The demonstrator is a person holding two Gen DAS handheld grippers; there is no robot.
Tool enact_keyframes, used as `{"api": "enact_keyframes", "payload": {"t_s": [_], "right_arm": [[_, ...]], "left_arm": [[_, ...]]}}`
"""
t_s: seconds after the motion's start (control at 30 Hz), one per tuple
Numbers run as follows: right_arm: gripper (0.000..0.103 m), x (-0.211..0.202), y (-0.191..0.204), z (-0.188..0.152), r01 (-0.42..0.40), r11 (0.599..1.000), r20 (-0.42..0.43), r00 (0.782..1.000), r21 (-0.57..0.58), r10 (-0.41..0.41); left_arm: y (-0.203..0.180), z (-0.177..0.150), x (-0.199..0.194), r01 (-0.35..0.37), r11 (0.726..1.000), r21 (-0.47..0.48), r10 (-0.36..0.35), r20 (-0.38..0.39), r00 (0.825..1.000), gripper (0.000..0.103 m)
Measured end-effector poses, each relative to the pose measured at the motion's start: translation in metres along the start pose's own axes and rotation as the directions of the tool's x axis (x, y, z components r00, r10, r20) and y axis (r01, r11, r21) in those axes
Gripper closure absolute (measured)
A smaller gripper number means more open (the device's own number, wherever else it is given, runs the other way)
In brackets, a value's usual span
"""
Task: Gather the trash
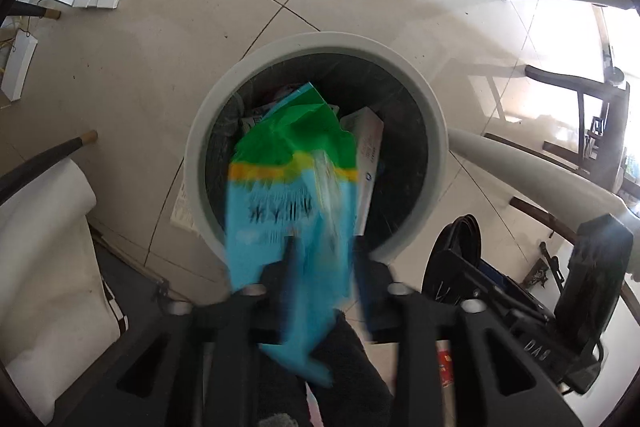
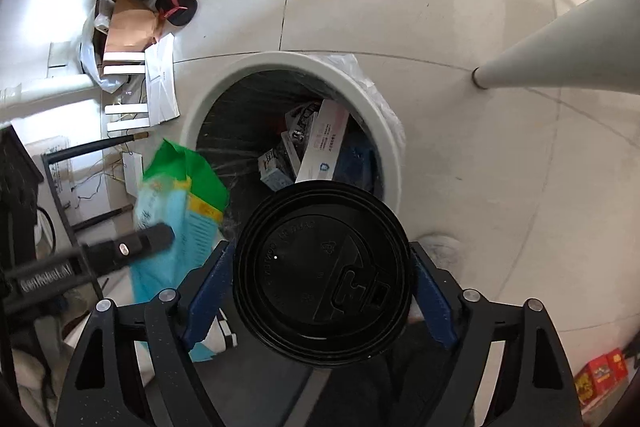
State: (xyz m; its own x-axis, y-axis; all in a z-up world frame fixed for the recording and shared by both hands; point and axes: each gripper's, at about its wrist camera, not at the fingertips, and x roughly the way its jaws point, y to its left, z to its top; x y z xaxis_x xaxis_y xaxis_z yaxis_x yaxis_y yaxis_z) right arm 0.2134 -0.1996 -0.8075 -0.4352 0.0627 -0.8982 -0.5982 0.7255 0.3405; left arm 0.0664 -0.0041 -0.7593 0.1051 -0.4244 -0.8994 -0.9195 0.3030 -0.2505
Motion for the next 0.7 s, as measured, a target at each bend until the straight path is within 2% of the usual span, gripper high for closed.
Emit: {"api": "enact_keyframes", "payload": {"t_s": [0.03,0.07,0.17,0.2,0.23,0.27,0.4,0.47,0.53,0.7], "right_arm": [[0.015,0.006,-0.003,0.003,-0.021,1.000,-0.006,1.000,0.013,0.021],[0.013,0.012,-0.006,0.005,-0.037,0.999,-0.012,0.999,0.024,0.038],[0.011,0.021,-0.012,0.009,-0.077,0.996,-0.029,0.996,0.051,0.078],[0.007,0.024,-0.014,0.010,-0.078,0.995,-0.034,0.996,0.056,0.080],[0.004,0.024,-0.015,0.009,-0.086,0.994,-0.033,0.996,0.060,0.088],[0.001,0.023,-0.016,0.008,-0.098,0.993,-0.035,0.994,0.061,0.100],[0.000,0.019,-0.011,0.005,-0.084,0.996,-0.040,0.996,0.038,0.086],[0.000,0.011,-0.004,0.001,-0.042,0.999,-0.023,0.999,0.003,0.042],[0.000,-0.002,0.003,-0.006,0.035,0.998,0.007,0.999,-0.049,-0.035],[0.000,-0.053,0.012,-0.030,0.172,0.978,0.093,0.982,-0.118,-0.161]], "left_arm": [[0.002,0.000,0.000,-0.001,1.000,-0.007,0.001,0.014,1.000,0.031],[0.003,0.001,0.000,-0.001,1.000,-0.011,0.002,0.027,1.000,0.017],[0.008,-0.004,-0.004,-0.008,1.000,-0.030,0.010,0.050,0.999,0.015],[0.009,-0.006,-0.006,-0.013,0.999,-0.032,0.015,0.053,0.998,0.012],[0.009,-0.006,-0.007,-0.026,0.999,-0.036,0.028,0.058,0.998,0.004],[0.011,-0.009,-0.009,-0.039,0.998,-0.040,0.041,0.064,0.997,0.002],[0.007,-0.016,-0.020,-0.105,0.994,-0.038,0.108,0.107,0.988,0.002],[0.002,-0.023,-0.027,-0.155,0.988,-0.025,0.157,0.137,0.978,0.002],[-0.004,-0.034,-0.039,-0.206,0.978,-0.003,0.204,0.171,0.964,0.002],[-0.024,-0.065,-0.069,-0.288,0.957,0.032,0.276,0.203,0.940,0.002]]}}
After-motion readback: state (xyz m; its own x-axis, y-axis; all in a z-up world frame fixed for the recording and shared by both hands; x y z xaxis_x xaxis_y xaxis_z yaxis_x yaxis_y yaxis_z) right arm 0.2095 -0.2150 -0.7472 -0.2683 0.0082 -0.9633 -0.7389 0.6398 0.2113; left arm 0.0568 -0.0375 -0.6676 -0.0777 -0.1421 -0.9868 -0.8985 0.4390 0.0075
